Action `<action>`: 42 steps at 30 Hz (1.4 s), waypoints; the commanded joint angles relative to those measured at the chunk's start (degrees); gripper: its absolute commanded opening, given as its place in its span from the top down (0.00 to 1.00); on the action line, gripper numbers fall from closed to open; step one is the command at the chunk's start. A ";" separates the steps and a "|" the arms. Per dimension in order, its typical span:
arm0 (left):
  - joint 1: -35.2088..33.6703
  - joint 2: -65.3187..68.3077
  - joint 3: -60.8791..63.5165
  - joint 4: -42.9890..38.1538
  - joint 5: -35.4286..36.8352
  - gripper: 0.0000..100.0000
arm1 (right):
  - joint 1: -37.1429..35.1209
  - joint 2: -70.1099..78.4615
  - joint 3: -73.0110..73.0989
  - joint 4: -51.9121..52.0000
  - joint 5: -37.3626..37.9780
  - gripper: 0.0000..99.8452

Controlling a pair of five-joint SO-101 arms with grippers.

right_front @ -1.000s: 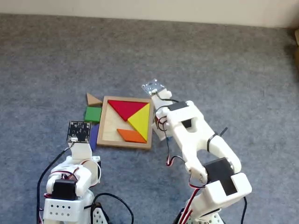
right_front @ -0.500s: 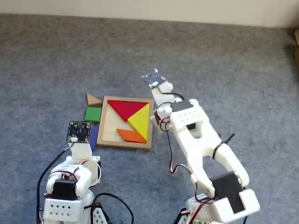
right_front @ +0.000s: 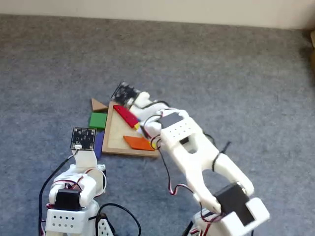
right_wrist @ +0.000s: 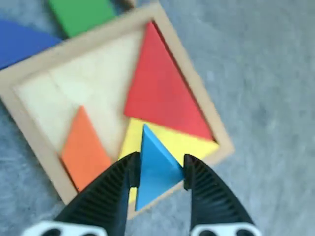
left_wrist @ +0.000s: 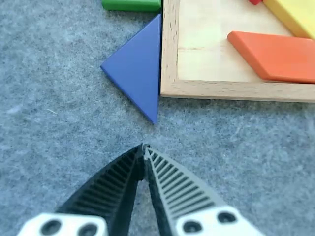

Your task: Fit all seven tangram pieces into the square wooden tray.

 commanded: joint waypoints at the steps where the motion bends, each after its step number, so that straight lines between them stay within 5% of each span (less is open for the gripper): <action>1: -0.84 -1.10 1.19 0.18 0.00 1.00 | -2.59 1.89 -2.86 -2.77 2.46 0.93; 11: -0.84 -1.10 1.19 0.18 0.00 1.00 | -4.79 5.85 -2.86 -4.62 2.20 0.78; 22: -0.84 -1.10 1.19 0.18 0.00 1.00 | -3.21 -5.93 -2.33 -4.62 -2.55 0.78; 31: -0.84 -1.10 1.19 0.18 0.00 1.00 | -0.22 -9.36 2.95 -7.60 -8.44 0.98; 42: -0.84 -1.10 1.19 0.18 0.00 1.00 | -2.33 0.84 7.78 -16.57 -8.44 0.98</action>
